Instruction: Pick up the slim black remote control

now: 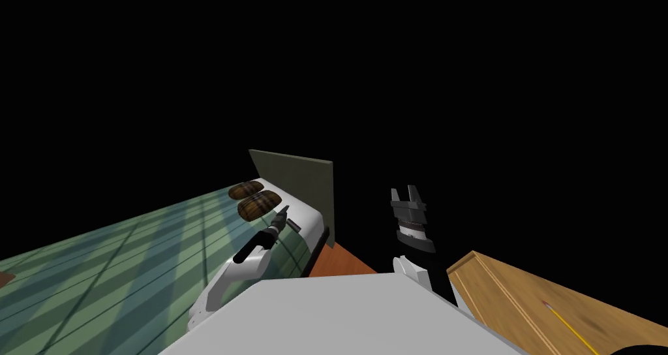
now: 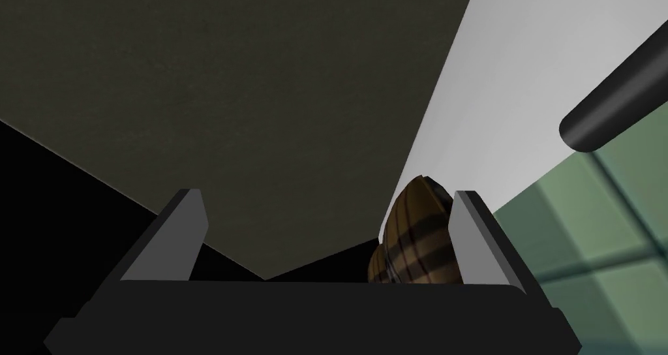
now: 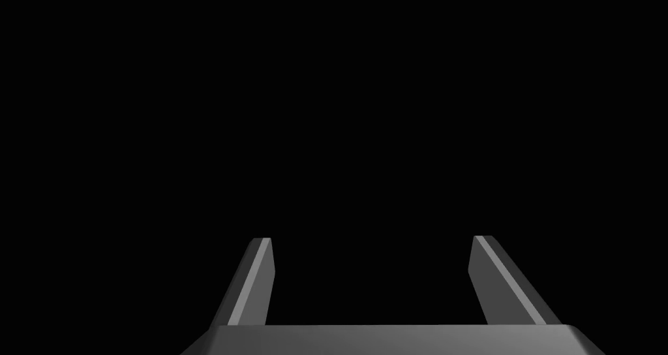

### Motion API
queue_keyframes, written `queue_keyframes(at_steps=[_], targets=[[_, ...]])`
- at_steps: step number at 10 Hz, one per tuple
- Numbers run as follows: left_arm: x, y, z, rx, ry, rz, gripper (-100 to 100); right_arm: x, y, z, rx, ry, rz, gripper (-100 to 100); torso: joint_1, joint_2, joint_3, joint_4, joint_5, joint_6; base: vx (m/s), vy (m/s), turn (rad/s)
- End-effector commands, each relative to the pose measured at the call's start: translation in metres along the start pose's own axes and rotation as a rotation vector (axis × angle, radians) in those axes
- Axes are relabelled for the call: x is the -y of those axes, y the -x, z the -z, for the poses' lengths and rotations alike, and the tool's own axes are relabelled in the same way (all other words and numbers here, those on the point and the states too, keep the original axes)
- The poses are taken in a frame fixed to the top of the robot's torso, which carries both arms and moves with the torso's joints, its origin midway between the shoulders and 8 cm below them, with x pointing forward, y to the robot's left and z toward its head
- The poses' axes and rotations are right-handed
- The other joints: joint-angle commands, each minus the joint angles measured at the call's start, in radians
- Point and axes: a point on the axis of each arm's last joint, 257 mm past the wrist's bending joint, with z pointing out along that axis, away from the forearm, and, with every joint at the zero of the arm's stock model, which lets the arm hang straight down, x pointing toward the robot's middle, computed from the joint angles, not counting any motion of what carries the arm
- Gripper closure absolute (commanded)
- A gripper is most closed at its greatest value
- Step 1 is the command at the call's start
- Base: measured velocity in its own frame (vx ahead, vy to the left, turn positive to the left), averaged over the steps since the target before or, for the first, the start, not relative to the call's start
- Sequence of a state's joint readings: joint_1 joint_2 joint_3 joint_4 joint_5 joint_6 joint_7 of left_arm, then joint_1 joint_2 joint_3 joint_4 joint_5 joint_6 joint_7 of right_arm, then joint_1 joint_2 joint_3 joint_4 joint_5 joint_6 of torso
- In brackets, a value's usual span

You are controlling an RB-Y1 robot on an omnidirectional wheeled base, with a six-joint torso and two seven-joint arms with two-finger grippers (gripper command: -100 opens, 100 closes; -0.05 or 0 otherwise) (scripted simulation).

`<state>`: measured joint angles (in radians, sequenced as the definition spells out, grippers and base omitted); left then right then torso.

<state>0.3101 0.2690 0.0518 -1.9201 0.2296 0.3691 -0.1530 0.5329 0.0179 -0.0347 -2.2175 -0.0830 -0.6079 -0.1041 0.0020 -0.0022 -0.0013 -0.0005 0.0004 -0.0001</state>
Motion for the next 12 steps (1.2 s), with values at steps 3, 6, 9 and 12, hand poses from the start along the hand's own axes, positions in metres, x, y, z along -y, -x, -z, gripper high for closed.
queue_keyframes(at_steps=[3, 6, 9, 12], targets=[[-0.031, -0.011, -0.008, -0.038, 0.116, -0.005, -100, 0.0, 0.0, 0.0, 0.0, 0.0, 0.0, 0, 0.0, 0.0, 0.0, 0.0, 0.0, 0.0, 0.027, 0.031, -0.056], [-0.051, -0.02, -0.011, -0.065, 0.192, -0.009, -100, 0.0, 0.0, 0.0, 0.0, 0.0, 0.0, 0, 0.0, 0.0, 0.0, 0.0, 0.0, 0.0, 0.02, 0.029, -0.04], [-0.078, -0.038, -0.016, -0.114, 0.293, -0.016, -100, 0.0, 0.0, 0.0, 0.0, 0.0, 0.0, 0, 0.0, 0.0, 0.0, 0.0, 0.0, 0.0, 0.025, 0.039, -0.077], [-0.097, -0.048, -0.015, -0.145, 0.371, -0.022, -100, 0.0, 0.0, 0.0, 0.0, 0.0, 0.0, 0, -0.001, 0.001, 0.0, 0.0, 0.0, -0.001, 0.024, 0.029, -0.036]])
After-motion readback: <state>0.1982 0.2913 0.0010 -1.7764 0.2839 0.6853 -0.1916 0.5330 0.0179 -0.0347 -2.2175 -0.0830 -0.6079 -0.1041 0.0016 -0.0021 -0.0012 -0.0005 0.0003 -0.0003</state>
